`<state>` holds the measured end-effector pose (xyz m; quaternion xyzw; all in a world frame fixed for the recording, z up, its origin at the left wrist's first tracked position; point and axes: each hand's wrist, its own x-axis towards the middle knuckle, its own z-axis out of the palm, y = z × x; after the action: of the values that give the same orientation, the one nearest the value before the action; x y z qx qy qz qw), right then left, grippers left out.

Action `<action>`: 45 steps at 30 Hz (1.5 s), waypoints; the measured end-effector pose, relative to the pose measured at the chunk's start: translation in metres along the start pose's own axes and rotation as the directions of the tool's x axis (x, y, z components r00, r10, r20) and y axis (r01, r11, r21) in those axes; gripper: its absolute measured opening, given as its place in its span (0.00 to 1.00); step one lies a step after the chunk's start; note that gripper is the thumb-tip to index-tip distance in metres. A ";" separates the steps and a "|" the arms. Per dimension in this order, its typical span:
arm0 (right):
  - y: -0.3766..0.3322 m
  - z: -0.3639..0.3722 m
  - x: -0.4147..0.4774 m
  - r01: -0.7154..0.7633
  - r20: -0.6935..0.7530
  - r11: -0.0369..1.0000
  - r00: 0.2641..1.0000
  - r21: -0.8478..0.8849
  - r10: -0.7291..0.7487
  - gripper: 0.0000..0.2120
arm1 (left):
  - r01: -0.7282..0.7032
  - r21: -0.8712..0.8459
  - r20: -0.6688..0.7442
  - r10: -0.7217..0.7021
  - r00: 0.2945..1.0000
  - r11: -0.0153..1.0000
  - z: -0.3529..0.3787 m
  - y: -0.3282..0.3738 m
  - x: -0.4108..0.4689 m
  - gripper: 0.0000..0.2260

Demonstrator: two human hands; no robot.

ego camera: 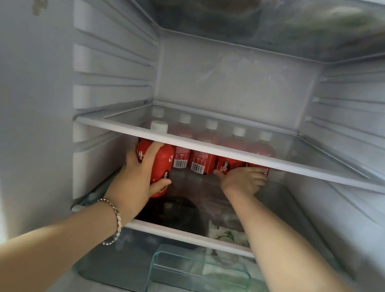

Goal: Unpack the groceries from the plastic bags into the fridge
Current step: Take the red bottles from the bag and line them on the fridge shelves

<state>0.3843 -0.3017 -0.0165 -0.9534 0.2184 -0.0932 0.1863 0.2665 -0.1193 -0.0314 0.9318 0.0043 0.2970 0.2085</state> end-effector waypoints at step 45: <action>0.007 -0.058 -0.144 0.667 0.275 0.613 0.550 0.424 -0.789 0.08 | 0.027 0.330 0.419 -0.172 0.891 0.944 -0.075 0.044 -0.013 0.11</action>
<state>0.2387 -0.2612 0.0201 -0.9161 -0.2631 0.0243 0.3017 0.2086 -0.1320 0.0339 0.9944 0.0524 0.0617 0.0675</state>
